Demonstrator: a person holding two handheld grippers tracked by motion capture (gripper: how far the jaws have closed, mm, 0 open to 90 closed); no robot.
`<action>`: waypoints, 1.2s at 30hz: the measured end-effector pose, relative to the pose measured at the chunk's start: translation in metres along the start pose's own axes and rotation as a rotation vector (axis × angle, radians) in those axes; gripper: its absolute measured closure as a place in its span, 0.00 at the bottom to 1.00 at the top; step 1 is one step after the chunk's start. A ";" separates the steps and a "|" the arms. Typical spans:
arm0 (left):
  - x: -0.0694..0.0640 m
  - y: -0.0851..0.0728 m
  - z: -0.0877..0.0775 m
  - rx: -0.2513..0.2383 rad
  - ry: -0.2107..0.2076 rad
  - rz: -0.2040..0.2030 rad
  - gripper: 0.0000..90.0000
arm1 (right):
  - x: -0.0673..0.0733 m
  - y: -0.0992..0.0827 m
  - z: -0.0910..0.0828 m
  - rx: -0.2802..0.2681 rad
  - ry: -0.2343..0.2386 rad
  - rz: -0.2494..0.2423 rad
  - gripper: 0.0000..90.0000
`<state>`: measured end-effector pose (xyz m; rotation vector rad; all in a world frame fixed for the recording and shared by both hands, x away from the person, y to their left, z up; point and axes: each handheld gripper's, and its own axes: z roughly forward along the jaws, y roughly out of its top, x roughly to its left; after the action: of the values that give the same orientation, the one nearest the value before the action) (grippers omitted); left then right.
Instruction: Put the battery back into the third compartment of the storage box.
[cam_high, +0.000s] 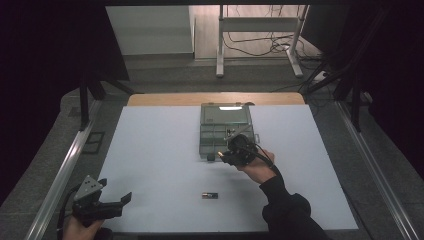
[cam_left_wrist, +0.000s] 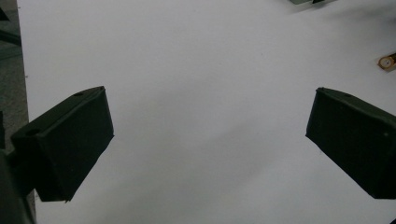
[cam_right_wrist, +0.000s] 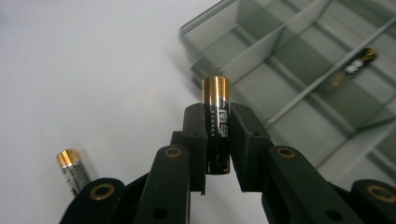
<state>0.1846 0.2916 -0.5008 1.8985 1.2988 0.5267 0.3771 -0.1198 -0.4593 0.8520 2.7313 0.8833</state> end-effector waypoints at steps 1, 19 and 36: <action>0.000 0.000 0.000 0.000 -0.001 0.000 0.01 | -0.002 0.001 -0.001 -0.004 -0.003 0.007 0.85; 0.000 0.000 0.000 -0.001 -0.001 0.000 0.01 | -0.043 0.023 -0.005 -0.013 -0.098 0.093 0.85; 0.000 0.000 0.000 0.000 -0.003 0.004 0.01 | -0.075 0.037 0.004 -0.006 -0.178 0.184 0.85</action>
<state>0.1846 0.2916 -0.5008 1.9009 1.2935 0.5257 0.4577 -0.1352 -0.4440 1.1370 2.5277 0.8037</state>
